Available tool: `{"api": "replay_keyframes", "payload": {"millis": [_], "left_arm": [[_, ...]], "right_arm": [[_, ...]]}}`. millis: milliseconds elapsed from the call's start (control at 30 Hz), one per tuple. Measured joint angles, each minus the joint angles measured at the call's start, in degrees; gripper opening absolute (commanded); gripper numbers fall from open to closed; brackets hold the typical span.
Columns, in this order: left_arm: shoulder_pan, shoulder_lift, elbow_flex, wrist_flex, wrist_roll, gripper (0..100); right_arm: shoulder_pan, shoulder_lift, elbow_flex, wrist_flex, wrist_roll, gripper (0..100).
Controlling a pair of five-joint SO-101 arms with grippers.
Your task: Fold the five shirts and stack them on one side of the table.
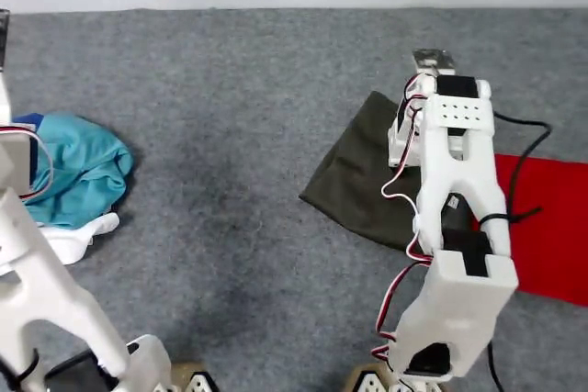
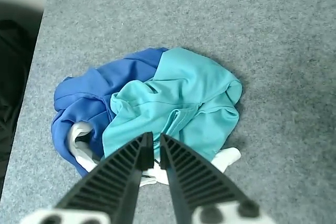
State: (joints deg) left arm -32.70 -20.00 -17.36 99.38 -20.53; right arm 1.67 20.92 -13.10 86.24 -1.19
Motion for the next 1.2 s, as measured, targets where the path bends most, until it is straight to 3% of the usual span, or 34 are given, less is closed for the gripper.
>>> {"api": "replay_keyframes", "payload": {"millis": [233, 500, 600, 733, 867, 1200], "left_arm": [[0.0, 0.0, 0.1, 0.0, 0.0, 3], [0.0, 0.0, 0.1, 0.0, 0.0, 3], [0.0, 0.0, 0.1, 0.0, 0.0, 3], [0.0, 0.0, 0.1, 0.0, 0.0, 3], [0.0, 0.0, 0.1, 0.0, 0.0, 3], [0.0, 0.0, 2.5, 0.0, 0.0, 3]], "right_arm": [[-0.1, 5.1, -0.3, -2.5, -10.0, 39.0], [-0.1, 12.4, -0.3, -8.2, -17.3, 38.8], [-0.1, 14.7, -0.5, -9.6, -17.6, 34.8], [-0.2, 17.0, -2.9, -9.2, -17.6, 20.4], [-0.1, 19.3, -6.9, -6.1, -13.5, 1.3], [0.2, 22.2, -17.4, 8.8, 1.1, 1.0]]}}
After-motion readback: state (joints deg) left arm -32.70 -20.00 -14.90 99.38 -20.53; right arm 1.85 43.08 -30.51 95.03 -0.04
